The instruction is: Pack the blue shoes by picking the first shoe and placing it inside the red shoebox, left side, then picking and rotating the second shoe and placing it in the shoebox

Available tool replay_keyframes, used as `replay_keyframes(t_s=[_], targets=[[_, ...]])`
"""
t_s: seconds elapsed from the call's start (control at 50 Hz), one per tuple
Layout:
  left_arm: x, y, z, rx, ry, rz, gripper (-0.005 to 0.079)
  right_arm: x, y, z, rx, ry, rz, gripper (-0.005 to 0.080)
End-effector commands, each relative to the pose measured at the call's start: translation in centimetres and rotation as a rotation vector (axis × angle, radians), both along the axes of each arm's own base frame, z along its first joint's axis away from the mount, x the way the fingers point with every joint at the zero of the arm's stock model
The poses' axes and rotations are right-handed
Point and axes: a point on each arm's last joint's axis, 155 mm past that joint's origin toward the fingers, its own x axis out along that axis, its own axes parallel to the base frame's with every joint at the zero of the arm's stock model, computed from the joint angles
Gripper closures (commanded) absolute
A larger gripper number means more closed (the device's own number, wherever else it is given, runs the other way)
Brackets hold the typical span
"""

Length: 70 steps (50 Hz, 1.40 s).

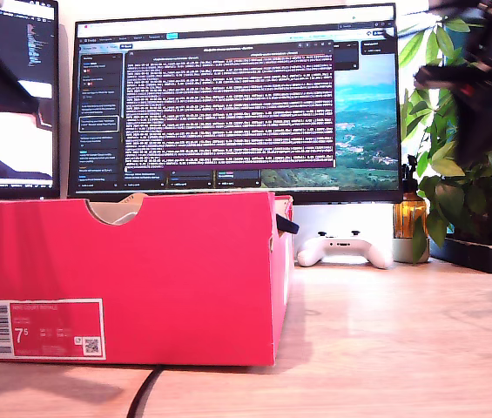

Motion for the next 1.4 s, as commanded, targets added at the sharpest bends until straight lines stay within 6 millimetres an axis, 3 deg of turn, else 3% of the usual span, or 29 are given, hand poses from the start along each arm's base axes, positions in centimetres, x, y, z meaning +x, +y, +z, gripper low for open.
replay_keyframes(t_s=[0.0,0.36,0.54,0.7,0.86,1.16,1.38], targets=[[0.6,0.3,0.7,0.001,-0.029,0.003,0.0762,-0.5,-0.4,0.3,0.009,-0.029,-0.009,0.0765],[3.3,2.5,1.2,0.004,-0.066,0.037,0.0762,-2.6,-3.1,1.6,0.041,-0.229,-0.104,0.0765],[3.5,3.8,1.2,0.034,-0.108,0.072,0.0762,-4.3,-3.7,-1.0,0.07,-0.251,-0.135,0.0765],[3.6,5.5,1.4,0.034,-0.132,0.124,0.0762,-4.4,-4.5,0.1,0.103,-0.342,-0.184,0.0765],[3.6,7.0,2.0,0.029,-0.17,0.163,0.0762,-4.7,-7.2,-0.1,0.044,-0.391,-0.302,0.0765],[3.6,7.1,1.9,0.028,-0.167,0.148,0.0762,-4.7,-6.8,-0.3,0.219,-0.375,-0.378,0.0765],[3.5,8.3,1.0,0.031,-0.162,0.19,0.0762,-4.5,-6.8,0.0,0.048,-0.395,-0.261,0.0765]])
